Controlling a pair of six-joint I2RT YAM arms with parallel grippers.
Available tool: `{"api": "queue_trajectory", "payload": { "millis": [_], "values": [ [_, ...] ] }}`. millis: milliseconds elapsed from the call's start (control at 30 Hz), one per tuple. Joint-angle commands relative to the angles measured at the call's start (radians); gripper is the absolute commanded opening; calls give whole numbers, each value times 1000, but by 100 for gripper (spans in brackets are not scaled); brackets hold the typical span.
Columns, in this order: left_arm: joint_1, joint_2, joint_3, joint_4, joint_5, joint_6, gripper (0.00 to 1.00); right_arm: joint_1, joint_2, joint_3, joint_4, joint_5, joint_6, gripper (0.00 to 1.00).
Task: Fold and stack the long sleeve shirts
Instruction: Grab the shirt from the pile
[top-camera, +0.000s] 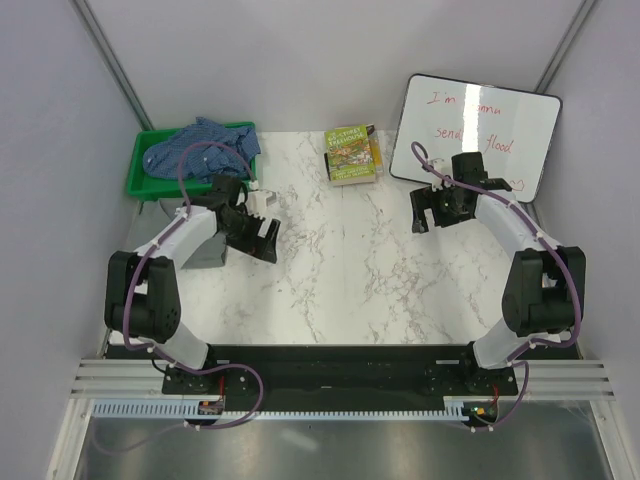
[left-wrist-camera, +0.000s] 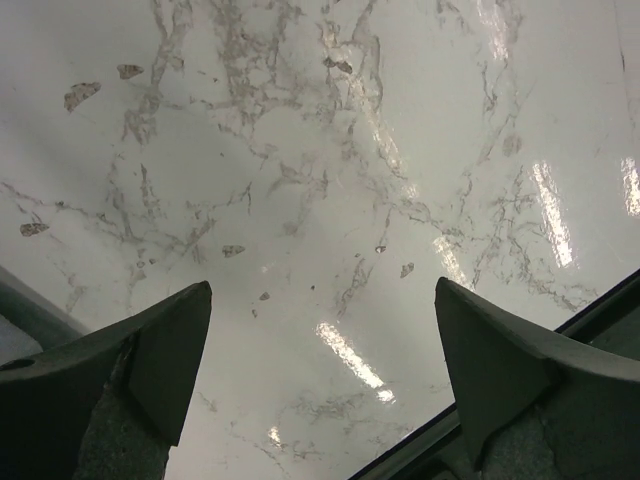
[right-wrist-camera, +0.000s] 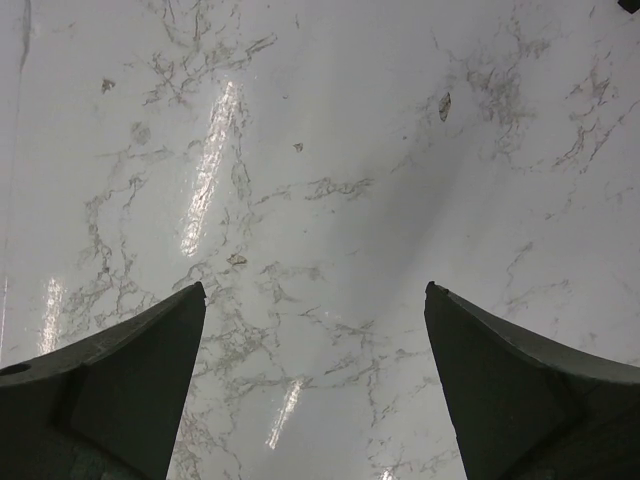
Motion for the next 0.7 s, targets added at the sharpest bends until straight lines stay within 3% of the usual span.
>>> {"api": "queue_trajectory", "payload": {
  "millis": [0, 367, 500, 667],
  "values": [
    [-15, -39, 58, 45, -12, -63, 99, 17, -14, 55, 19, -25, -3, 98],
    [-7, 28, 245, 60, 3, -114, 99, 36, -13, 58, 24, -20, -7, 98],
    [74, 111, 493, 126, -113, -175, 99, 34, -14, 65, 16, -14, -10, 98],
    [166, 363, 816, 137, -216, -177, 99, 34, -8, 73, 8, 12, -25, 98]
  ]
}}
